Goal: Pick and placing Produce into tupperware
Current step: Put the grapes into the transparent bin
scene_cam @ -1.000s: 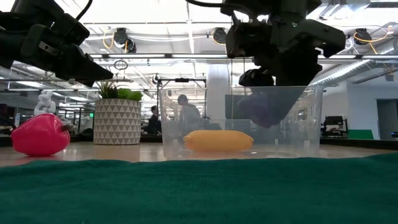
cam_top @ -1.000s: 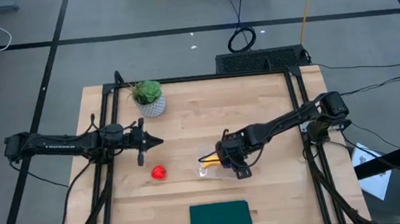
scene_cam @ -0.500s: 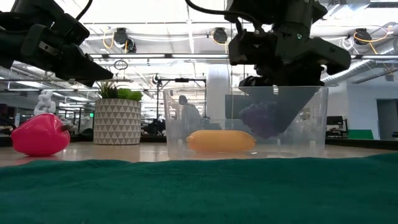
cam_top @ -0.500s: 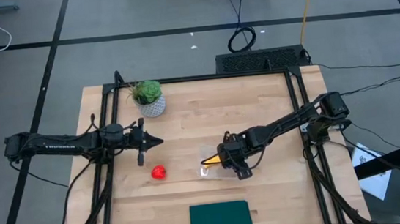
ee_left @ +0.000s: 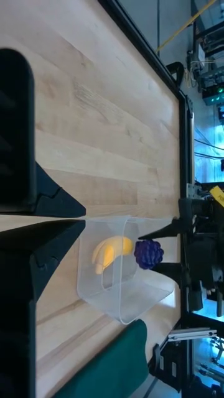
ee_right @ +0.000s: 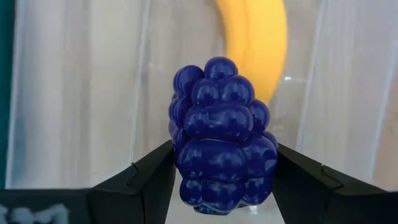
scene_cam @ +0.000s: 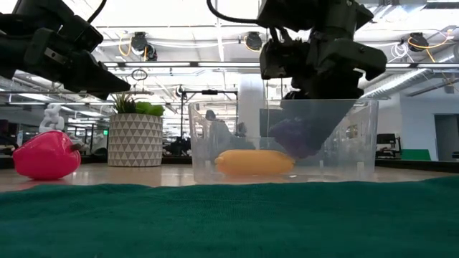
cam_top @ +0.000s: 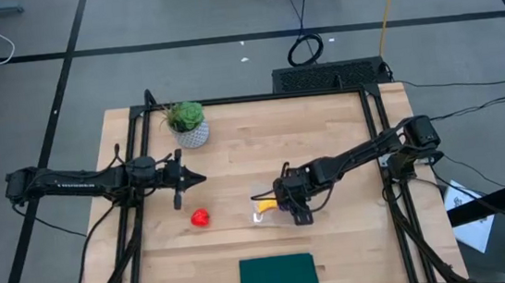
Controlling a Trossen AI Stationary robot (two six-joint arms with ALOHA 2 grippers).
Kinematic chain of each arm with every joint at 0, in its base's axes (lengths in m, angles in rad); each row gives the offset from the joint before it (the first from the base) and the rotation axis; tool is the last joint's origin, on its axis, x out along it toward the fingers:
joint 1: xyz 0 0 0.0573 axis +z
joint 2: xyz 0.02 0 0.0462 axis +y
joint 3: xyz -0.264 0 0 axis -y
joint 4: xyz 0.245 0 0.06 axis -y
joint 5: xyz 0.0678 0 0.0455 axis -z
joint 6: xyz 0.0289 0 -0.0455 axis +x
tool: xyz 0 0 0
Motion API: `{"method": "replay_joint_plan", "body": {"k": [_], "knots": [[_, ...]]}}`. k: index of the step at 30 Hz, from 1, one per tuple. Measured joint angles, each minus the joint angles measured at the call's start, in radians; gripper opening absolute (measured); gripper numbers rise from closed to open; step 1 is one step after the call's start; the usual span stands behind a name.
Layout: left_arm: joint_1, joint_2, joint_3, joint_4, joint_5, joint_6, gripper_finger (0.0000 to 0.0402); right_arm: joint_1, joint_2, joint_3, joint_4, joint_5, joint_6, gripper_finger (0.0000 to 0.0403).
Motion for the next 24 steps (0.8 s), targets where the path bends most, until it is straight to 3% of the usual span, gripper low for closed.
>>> {"method": "replay_joint_plan", "body": {"k": [19, 24], "knots": [[0.0, 0.0, 0.0, 0.0, 0.0, 0.011, 0.0024, 0.0, 0.0, 0.001, -0.026, -0.034, 0.084, 0.0221], [0.0, 0.0, 0.0, 0.0, 0.0, 0.011, 0.0024, 0.006, 0.0, 0.002, -0.04, -0.034, 0.008, 0.0221]]}}
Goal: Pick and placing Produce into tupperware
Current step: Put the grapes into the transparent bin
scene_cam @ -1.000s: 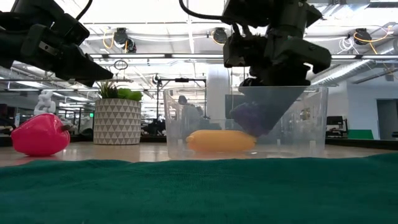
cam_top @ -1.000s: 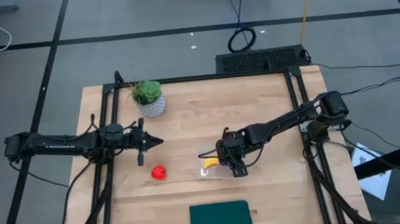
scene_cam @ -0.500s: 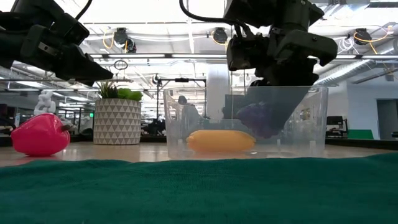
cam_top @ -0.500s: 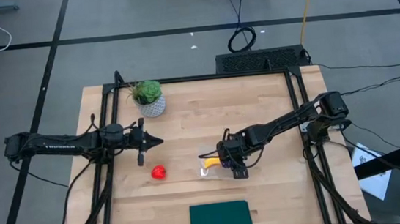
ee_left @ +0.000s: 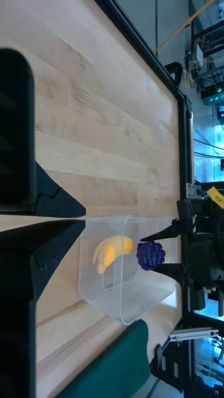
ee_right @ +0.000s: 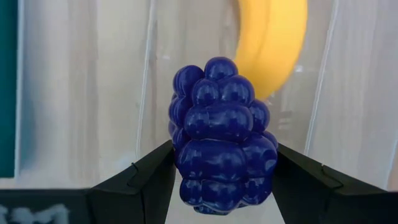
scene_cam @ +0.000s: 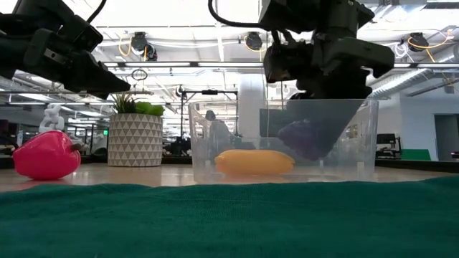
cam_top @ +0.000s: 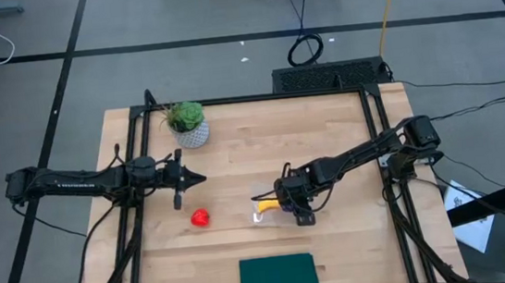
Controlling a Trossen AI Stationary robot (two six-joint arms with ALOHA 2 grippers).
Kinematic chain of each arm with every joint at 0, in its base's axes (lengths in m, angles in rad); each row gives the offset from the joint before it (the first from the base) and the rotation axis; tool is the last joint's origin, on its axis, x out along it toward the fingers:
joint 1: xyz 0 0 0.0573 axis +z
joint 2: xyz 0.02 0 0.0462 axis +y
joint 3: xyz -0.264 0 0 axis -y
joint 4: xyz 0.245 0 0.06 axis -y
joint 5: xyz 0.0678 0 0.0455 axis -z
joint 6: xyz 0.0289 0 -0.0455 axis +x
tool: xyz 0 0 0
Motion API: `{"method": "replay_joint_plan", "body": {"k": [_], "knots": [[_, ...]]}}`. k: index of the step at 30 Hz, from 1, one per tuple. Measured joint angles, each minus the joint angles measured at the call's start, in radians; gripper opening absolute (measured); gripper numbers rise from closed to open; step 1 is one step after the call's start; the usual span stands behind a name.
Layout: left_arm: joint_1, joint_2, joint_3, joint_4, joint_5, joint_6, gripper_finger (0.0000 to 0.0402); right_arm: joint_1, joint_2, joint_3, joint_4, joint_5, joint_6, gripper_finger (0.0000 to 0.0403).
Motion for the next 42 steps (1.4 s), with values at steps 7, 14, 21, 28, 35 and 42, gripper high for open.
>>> {"method": "replay_joint_plan", "body": {"k": [7, 14, 21, 28, 35, 42], "knots": [[0.0, 0.0, 0.0, 0.0, 0.0, 0.0, 0.0024, 0.01, 0.0, 0.0, 0.0, -0.007, -0.088, 0.0221], [0.0, 0.0, 0.0, 0.0, 0.0, 0.0, 0.0024, 0.008, 0.017, 0.002, 0.02, -0.003, -0.111, 0.0221], [0.0, 0.0, 0.0, -0.002, 0.0, 0.003, 0.0024, 0.004, 0.059, 0.006, 0.02, -0.001, -0.115, 0.0221], [-0.002, 0.0, 0.0, -0.002, 0.0, 0.006, 0.0024, 0.002, 0.066, 0.009, 0.017, -0.024, -0.141, 0.0221], [-0.001, 0.0, 0.0, -0.002, 0.0, 0.006, 0.0024, 0.001, 0.067, 0.009, 0.013, -0.053, -0.155, 0.0221], [-0.001, 0.0, 0.0, -0.003, 0.0, 0.003, 0.0024, -0.007, 0.067, 0.009, 0.009, -0.055, -0.141, 0.0224]]}}
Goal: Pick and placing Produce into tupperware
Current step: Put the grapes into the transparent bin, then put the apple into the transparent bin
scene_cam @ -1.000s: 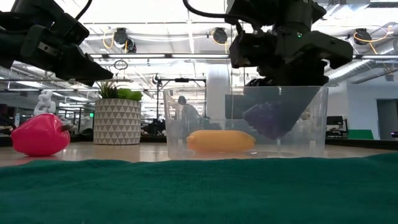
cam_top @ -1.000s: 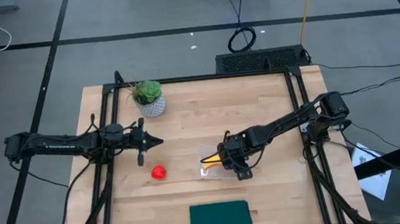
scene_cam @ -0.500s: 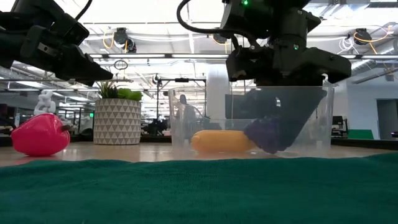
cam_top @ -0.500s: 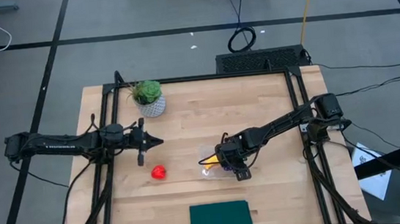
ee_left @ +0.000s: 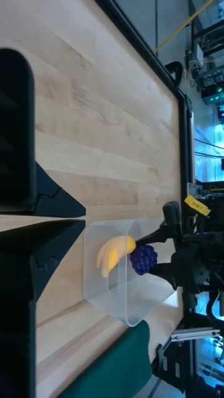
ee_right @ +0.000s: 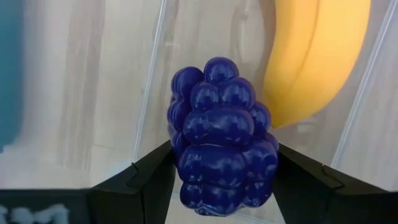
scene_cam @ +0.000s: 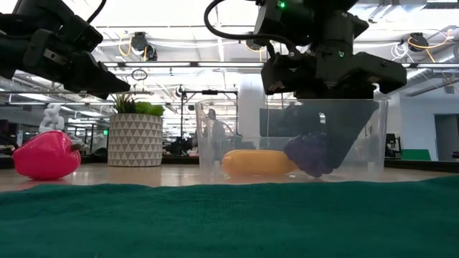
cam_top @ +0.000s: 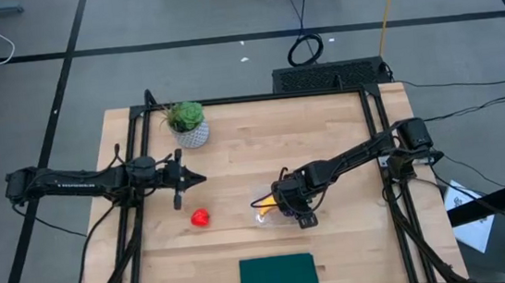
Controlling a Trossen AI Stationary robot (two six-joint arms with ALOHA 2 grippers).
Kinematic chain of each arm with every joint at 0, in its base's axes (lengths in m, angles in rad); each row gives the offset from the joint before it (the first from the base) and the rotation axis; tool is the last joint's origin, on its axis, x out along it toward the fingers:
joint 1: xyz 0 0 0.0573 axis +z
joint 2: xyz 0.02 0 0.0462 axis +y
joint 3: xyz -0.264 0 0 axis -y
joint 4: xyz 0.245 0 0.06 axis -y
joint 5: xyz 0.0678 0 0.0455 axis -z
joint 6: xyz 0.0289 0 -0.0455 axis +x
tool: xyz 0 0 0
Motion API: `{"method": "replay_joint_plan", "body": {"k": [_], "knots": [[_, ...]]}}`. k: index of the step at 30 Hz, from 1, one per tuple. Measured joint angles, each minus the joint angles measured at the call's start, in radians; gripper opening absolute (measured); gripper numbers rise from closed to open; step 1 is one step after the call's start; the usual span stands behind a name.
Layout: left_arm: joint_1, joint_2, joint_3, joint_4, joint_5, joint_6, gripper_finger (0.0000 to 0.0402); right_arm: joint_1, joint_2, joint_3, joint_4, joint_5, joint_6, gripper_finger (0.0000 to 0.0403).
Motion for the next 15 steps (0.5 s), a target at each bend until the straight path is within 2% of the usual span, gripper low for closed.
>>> {"method": "replay_joint_plan", "body": {"k": [15], "knots": [[0.0, 0.0, 0.0, 0.0, 0.0, -0.002, 0.0024, 0.0, 0.001, -0.001, 0.007, 0.003, 0.011, 0.0262]]}}
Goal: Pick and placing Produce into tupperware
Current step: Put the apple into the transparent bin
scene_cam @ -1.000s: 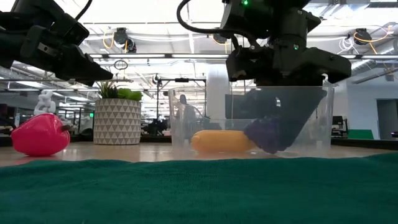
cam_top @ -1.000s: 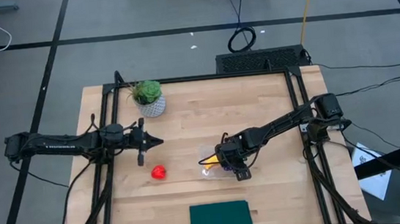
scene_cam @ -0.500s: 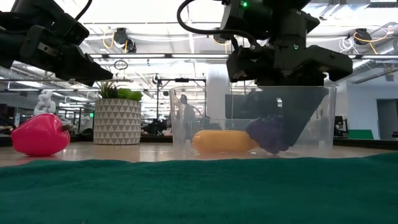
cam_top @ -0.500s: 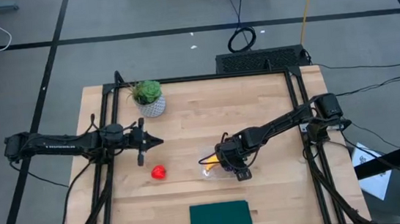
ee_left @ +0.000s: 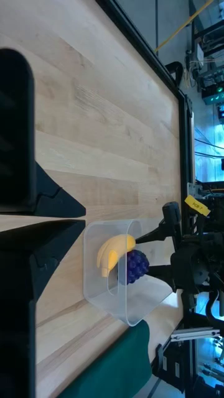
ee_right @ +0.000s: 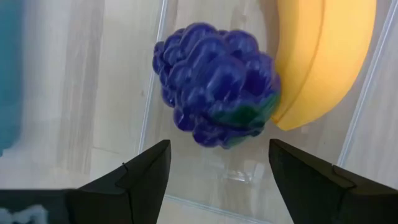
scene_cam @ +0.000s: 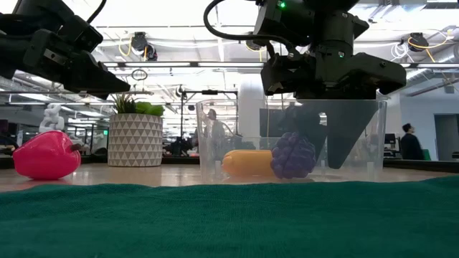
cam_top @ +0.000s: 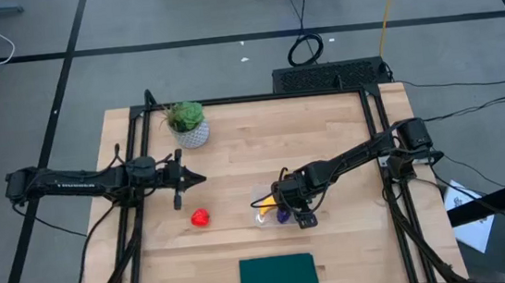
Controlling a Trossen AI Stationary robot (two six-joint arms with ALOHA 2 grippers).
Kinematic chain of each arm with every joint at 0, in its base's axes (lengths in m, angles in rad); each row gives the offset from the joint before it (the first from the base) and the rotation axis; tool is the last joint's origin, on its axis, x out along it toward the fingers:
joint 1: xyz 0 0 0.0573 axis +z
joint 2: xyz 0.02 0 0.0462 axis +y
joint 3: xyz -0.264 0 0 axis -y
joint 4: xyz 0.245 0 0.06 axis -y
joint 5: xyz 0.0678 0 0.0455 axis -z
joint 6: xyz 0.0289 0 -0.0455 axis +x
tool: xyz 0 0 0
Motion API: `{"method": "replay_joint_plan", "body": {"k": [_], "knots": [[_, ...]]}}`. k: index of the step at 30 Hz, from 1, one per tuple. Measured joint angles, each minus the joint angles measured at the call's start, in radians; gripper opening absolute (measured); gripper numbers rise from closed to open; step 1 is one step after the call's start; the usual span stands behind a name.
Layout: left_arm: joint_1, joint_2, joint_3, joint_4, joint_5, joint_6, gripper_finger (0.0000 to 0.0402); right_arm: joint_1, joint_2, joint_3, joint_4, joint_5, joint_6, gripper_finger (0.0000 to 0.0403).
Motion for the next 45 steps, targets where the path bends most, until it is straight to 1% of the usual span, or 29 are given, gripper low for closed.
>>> {"method": "replay_joint_plan", "body": {"k": [8, 13, 21, 27, 38, 45], "knots": [[0.0, 0.0, 0.0, 0.0, 0.0, -0.002, 0.0024, 0.0, 0.0, 0.001, -0.001, 0.001, 0.0, 0.0263], [0.0, 0.0, 0.0, 0.0, 0.0, -0.002, 0.0024, 0.002, 0.0, 0.044, -0.015, 0.014, -0.006, 0.0263], [0.0, 0.0, 0.0, 0.0, 0.0, -0.004, 0.0024, 0.002, 0.0, 0.105, -0.088, 0.036, -0.029, 0.0263], [0.0, 0.0, 0.0, 0.0, 0.0, -0.006, 0.0024, 0.003, 0.0, 0.128, -0.156, 0.09, -0.024, 0.0263], [0.0, 0.0, 0.0, -0.001, 0.0, -0.006, 0.0024, 0.003, -0.03, 0.132, -0.186, 0.139, -0.011, 0.0263], [0.0, 0.0, 0.0, -0.001, 0.0, -0.006, 0.0024, 0.003, -0.052, 0.132, -0.188, 0.141, -0.007, 0.0263]]}}
